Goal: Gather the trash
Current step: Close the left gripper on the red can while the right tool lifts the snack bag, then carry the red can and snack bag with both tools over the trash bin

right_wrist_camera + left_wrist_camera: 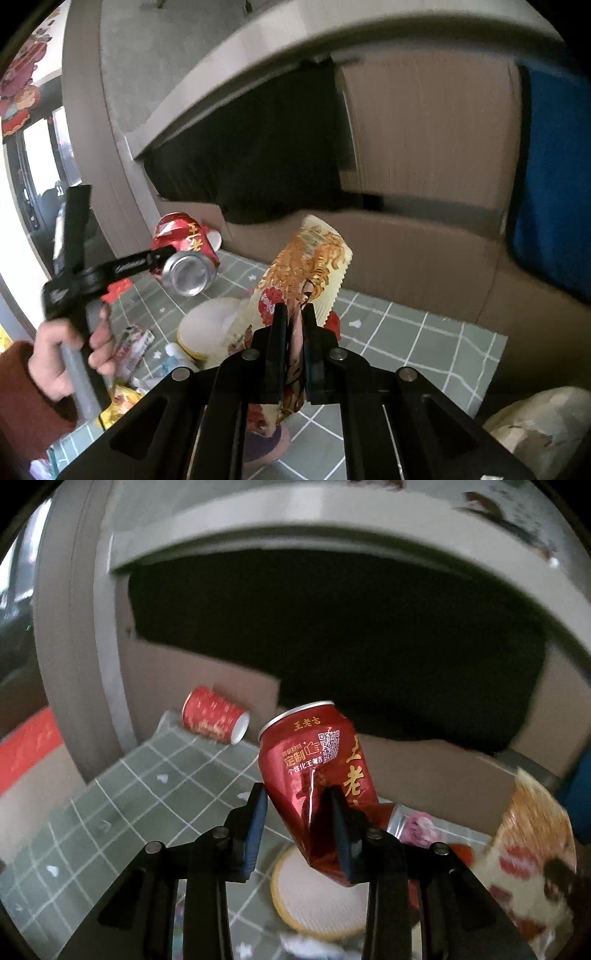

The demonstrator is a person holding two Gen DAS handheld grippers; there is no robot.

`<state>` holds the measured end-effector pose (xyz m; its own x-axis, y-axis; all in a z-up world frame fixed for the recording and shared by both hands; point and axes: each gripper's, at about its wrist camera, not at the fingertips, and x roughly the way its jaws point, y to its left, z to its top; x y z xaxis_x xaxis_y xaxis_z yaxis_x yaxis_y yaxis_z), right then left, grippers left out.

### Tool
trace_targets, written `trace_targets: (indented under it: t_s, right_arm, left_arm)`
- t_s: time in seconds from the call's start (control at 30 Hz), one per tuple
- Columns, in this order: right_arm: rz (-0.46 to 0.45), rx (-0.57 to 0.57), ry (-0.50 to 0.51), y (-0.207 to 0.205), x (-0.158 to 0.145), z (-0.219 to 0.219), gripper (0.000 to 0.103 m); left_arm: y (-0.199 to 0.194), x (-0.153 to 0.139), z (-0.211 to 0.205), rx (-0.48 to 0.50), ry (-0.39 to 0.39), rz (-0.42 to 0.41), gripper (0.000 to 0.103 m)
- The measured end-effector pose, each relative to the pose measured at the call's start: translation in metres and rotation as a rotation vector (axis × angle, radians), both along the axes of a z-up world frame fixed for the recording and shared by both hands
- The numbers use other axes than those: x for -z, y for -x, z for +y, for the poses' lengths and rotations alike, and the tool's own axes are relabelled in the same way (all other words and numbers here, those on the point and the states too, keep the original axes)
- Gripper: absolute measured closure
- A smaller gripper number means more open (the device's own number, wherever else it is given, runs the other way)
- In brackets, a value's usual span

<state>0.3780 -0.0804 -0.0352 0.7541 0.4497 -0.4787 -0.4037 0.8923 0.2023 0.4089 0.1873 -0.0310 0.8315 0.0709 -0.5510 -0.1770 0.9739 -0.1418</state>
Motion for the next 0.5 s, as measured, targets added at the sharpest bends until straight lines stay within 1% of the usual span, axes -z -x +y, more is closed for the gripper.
trace_targets:
  t_s: [0.03,0.2,0.23,0.3,0.33,0.47,0.5]
  right_arm:
    - [-0.009,-0.001,-0.003,0.004,-0.004,-0.001,0.097]
    - [-0.051,0.0,0.002,0.029,-0.027,-0.007,0.097]
    - [-0.058,-0.003,0.002,0.034,-0.032,-0.009,0.097]
    - [-0.072,-0.004,-0.001,0.044,-0.04,-0.012,0.097]
    - [-0.079,-0.005,-0.003,0.049,-0.045,-0.014,0.097]
    - [-0.11,-0.002,-0.007,0.069,-0.062,-0.021,0.097]
    - [-0.117,0.0,-0.006,0.073,-0.065,-0.022,0.097]
  left_arm:
    - [0.006,-0.009,0.007,0.01,0.0,-0.01,0.068]
    - [0.046,-0.034,-0.004,0.052,0.002,-0.058,0.068]
    - [0.061,-0.04,-0.007,0.061,-0.003,-0.071,0.068]
    - [0.075,-0.045,-0.011,0.071,-0.014,-0.084,0.068]
    - [0.09,-0.052,-0.015,0.085,-0.017,-0.096,0.068]
    - [0.125,-0.065,-0.023,0.101,-0.021,-0.112,0.068]
    - [0.128,-0.066,-0.023,0.103,-0.02,-0.114,0.068]
